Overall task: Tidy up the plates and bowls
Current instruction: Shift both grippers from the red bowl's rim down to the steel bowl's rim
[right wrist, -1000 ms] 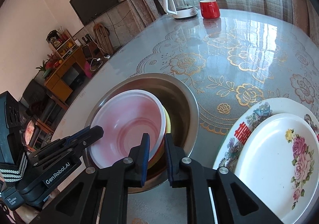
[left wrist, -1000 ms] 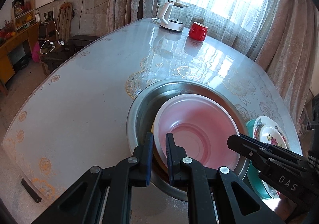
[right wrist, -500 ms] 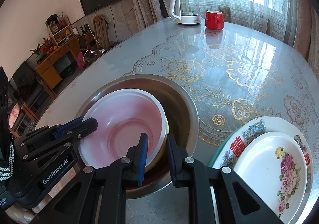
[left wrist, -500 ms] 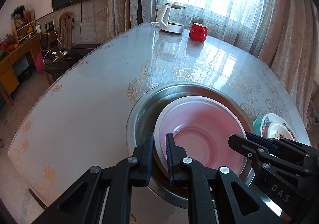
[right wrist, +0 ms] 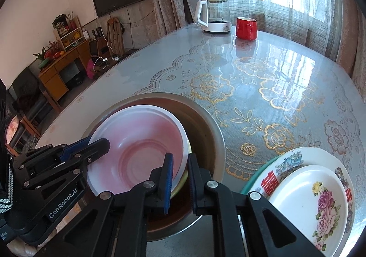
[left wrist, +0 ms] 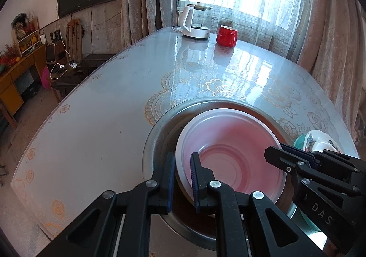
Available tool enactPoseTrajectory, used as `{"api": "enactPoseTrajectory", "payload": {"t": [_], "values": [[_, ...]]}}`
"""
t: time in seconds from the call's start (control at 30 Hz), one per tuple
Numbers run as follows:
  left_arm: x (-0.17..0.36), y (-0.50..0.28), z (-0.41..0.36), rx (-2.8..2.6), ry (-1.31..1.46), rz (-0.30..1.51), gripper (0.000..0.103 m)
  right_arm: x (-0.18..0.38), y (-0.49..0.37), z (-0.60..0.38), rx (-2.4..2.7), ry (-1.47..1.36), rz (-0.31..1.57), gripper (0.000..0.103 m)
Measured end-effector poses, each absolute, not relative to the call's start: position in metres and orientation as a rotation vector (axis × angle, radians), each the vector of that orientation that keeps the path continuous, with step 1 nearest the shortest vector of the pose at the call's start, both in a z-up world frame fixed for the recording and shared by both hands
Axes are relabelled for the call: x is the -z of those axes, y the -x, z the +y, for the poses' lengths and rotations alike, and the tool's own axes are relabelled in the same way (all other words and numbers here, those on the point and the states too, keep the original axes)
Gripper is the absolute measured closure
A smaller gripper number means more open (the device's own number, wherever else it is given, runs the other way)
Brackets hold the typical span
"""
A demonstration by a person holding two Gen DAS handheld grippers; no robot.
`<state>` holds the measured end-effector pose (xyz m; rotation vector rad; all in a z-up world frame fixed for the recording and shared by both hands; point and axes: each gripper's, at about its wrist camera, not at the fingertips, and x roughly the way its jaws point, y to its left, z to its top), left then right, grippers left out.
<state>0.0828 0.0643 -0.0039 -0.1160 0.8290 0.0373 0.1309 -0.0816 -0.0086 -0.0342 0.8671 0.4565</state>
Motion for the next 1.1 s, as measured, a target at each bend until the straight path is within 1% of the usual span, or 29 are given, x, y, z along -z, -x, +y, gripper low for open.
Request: {"api": "enactPoseTrajectory", "payload": {"t": [0.2,0.37,0.7,0.83,1.1], "values": [[0.004,-0.087,0.063,-0.038,0.100,0.829,0.089,0.009,-0.135,-0.084,-0.457,0.014,0.875,0.090],[0.008,-0.090,0.062,-0.045,0.095,0.838,0.089,0.010,-0.137,-0.091,-0.475,-0.045,0.900,0.088],[0.010,-0.094,0.063,-0.049,0.098,0.845,0.090,0.009,-0.139,-0.091,-0.487,-0.054,0.896,0.090],[0.006,-0.091,0.067,-0.038,0.119,0.832,0.089,0.007,-0.143,-0.100,-0.486,-0.107,0.907,0.085],[-0.008,-0.074,0.075,0.000,0.134,0.795,0.089,-0.002,-0.136,-0.115,-0.481,-0.161,0.881,0.085]]}}
